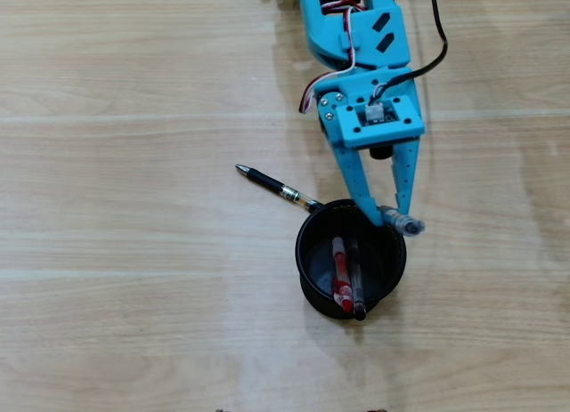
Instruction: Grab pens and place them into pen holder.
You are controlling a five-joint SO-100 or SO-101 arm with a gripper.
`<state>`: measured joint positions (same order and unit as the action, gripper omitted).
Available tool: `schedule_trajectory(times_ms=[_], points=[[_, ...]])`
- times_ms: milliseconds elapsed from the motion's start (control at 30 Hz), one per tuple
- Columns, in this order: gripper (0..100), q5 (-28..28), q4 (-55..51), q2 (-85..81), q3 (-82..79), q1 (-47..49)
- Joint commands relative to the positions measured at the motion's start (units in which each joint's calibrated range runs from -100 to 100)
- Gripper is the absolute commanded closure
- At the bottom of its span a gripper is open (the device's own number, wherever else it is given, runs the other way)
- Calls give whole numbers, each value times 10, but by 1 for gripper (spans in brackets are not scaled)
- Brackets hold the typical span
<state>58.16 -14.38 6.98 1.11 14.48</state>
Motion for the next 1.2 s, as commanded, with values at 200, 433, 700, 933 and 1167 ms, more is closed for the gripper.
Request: schedule_trajectory(times_ms=[200,433,700,933,1167], points=[[98,1,21,19,8,-3],[98,-3,21,70,25,-15],[98,-3,21,119,84,-36],[84,-70,21,117,87,-40],[85,-75,21,114,97,-38]])
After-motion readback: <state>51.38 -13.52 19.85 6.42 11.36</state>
